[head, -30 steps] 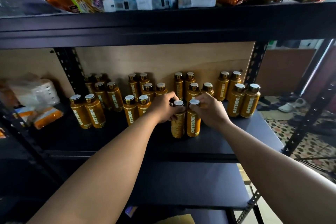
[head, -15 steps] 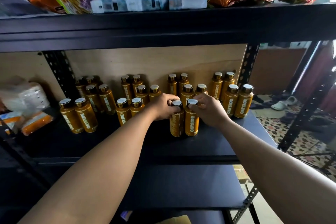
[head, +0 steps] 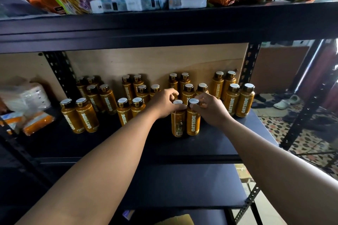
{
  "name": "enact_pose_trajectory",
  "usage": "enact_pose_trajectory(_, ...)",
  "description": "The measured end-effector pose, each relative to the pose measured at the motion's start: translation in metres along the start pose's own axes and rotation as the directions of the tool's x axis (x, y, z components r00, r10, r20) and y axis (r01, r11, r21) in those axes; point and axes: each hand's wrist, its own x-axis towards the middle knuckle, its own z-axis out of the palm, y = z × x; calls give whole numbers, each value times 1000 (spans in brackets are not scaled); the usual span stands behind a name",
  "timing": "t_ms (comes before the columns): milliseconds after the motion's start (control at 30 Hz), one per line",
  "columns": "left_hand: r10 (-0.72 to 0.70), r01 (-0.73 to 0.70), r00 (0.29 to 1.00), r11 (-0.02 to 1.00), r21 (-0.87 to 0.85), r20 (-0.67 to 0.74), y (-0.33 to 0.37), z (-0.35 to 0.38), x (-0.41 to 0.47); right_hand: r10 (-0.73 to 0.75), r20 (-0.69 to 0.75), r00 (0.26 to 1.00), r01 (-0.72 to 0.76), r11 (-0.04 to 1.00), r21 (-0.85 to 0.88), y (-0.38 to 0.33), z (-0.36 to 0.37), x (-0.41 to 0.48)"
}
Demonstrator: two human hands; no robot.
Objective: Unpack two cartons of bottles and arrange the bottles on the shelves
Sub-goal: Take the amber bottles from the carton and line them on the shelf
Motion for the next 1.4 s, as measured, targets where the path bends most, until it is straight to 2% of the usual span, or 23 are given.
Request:
enact_pose_trajectory(100, 28, -27, 1000, 998, 53, -15, 0, 3, 0, -2, 6, 1000, 2, 1000, 1, 0, -1, -1)
enact_pose_trajectory(200, 32, -40, 993, 997, 65, 109, 2, -4, 4, -2, 15, 1000, 2, 1000, -6, 0, -5, -2)
enact_pose_trajectory(267, 30, -34, 989, 999, 27, 143, 2, -6, 5, -8, 21, 1000, 8, 1000, -13, 0, -8, -3)
enact_pose_trajectory(400, 23, -23, 999, 1000, 16, 29, 0, 1, 3, -9, 28, 1000, 9, 1000, -10, 0, -6, -2)
enact_pose_trajectory(567, 30, -25, 996, 998, -55, 88, 0, 3, 4, -4, 21, 1000, 4, 1000, 12, 3, -6, -2)
enact_pose_trajectory(700, 42, -43, 999, 999, -29, -34, -2, 9, 2, -13, 30, 999, 12, 1000, 29, 4, -5, -2)
enact_pose_trajectory(867, 53, -53, 998, 999, -10, 41, -3, 4, 6, -16, 34, 999, 15, 999, 33, 7, -7, -2)
enact_pose_trajectory(1167, 53, -52, 996, 998, -22, 66, -6, 4, 7, -42, 35, 999, 43, 998, -34, 8, -7, 3)
enact_pose_trajectory(1400, 53, -52, 996, 999, -7, 74, -4, 4, 7, -29, 32, 999, 30, 999, -13, 9, -4, 6)
